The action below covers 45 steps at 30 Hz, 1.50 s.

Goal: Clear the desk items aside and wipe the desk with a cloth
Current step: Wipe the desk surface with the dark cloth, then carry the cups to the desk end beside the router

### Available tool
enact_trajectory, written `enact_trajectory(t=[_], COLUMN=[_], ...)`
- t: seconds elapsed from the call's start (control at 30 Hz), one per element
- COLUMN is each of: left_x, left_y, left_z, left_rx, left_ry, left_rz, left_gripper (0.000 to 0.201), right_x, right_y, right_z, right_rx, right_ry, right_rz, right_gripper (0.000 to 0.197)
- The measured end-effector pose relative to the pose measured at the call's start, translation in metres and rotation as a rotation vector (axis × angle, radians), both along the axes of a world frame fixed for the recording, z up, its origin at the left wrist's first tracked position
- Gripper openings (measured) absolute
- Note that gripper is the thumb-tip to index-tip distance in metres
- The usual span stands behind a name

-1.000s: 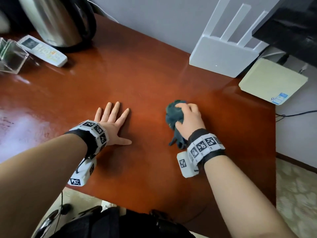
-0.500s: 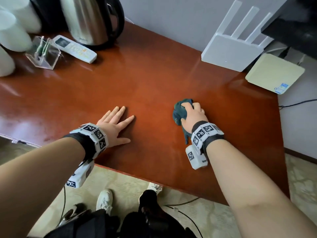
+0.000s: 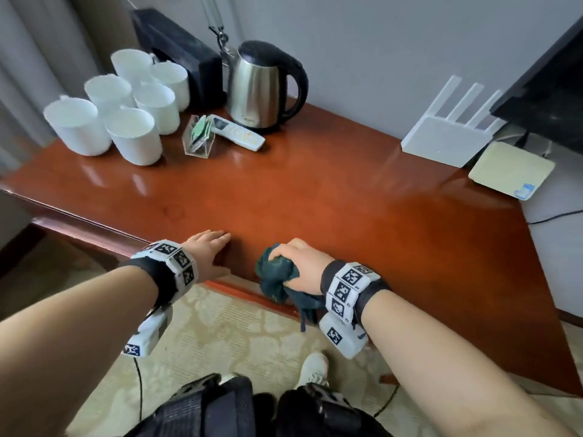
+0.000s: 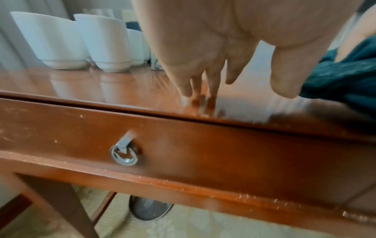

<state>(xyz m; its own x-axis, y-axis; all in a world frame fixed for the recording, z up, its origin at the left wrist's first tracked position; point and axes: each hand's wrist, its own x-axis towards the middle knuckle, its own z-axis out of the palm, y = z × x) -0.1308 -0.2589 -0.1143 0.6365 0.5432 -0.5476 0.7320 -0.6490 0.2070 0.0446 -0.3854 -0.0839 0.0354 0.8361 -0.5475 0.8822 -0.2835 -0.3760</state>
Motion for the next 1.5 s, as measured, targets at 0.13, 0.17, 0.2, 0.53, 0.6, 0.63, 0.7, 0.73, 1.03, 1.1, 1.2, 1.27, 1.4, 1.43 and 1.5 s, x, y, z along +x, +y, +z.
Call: enact_trajectory(t=[0.13, 0.17, 0.2, 0.53, 0.6, 0.63, 0.7, 0.73, 1.03, 1.1, 1.2, 1.27, 1.4, 1.43, 1.5], left_x=[-0.005, -0.004, -0.003, 0.002, 0.001, 0.001, 0.001, -0.001, -0.04, -0.053, -0.077, -0.093, -0.123, -0.129, -0.139], left_y=[0.002, 0.0, -0.001, 0.013, 0.017, 0.019, 0.024, 0.026, 0.071, 0.091, 0.126, 0.152, 0.204, 0.215, 0.235], left_z=[0.035, 0.044, 0.052, 0.09, 0.096, 0.099, 0.103, 0.103, 0.117, 0.117, 0.108, 0.097, 0.073, 0.069, 0.059], left_rx=[-0.204, -0.248, -0.26, -0.122, -0.096, -0.076, -0.021, 0.007, 0.097, 0.097, 0.079, 0.061, -0.008, -0.03, -0.061], left_ry=[-0.261, -0.332, -0.389, -0.582, -0.591, -0.593, -0.582, -0.572, -0.567, -0.563, -0.558, -0.536, -0.491, -0.49, -0.487], left_rz=[0.187, 0.229, 0.258, 0.55, 0.582, 0.589, 0.586, 0.581, 0.559, 0.535, 0.485, 0.427, 0.332, 0.318, 0.294], left_gripper=[0.076, 0.073, 0.07, 0.045, 0.04, 0.038, 0.035, 0.034, 0.034, 0.035, 0.036, 0.036, 0.035, 0.035, 0.035], right_x=[-0.016, -0.019, -0.02, -0.017, -0.015, -0.014, -0.014, -0.015, -0.046, -0.055, -0.07, -0.082, -0.112, -0.118, -0.127], right_y=[0.024, 0.029, 0.032, 0.058, 0.065, 0.069, 0.079, 0.084, 0.143, 0.162, 0.194, 0.217, 0.253, 0.261, 0.275], right_z=[0.031, 0.039, 0.045, 0.066, 0.068, 0.068, 0.069, 0.07, 0.076, 0.073, 0.063, 0.053, 0.031, 0.027, 0.021], right_rx=[0.158, 0.196, 0.23, 0.344, 0.361, 0.368, 0.389, 0.409, 0.447, 0.443, 0.448, 0.45, 0.395, 0.387, 0.396], right_ry=[0.046, 0.072, 0.09, 0.204, 0.23, 0.224, 0.197, 0.188, 0.164, 0.182, 0.18, 0.174, 0.266, 0.269, 0.246], right_rz=[-0.044, -0.051, -0.053, 0.068, 0.094, 0.108, 0.122, 0.116, 0.153, 0.144, 0.124, 0.052, -0.158, -0.197, -0.279], right_gripper=[0.053, 0.054, 0.055, 0.051, 0.048, 0.046, 0.048, 0.051, 0.051, 0.048, 0.037, 0.03, 0.025, 0.025, 0.027])
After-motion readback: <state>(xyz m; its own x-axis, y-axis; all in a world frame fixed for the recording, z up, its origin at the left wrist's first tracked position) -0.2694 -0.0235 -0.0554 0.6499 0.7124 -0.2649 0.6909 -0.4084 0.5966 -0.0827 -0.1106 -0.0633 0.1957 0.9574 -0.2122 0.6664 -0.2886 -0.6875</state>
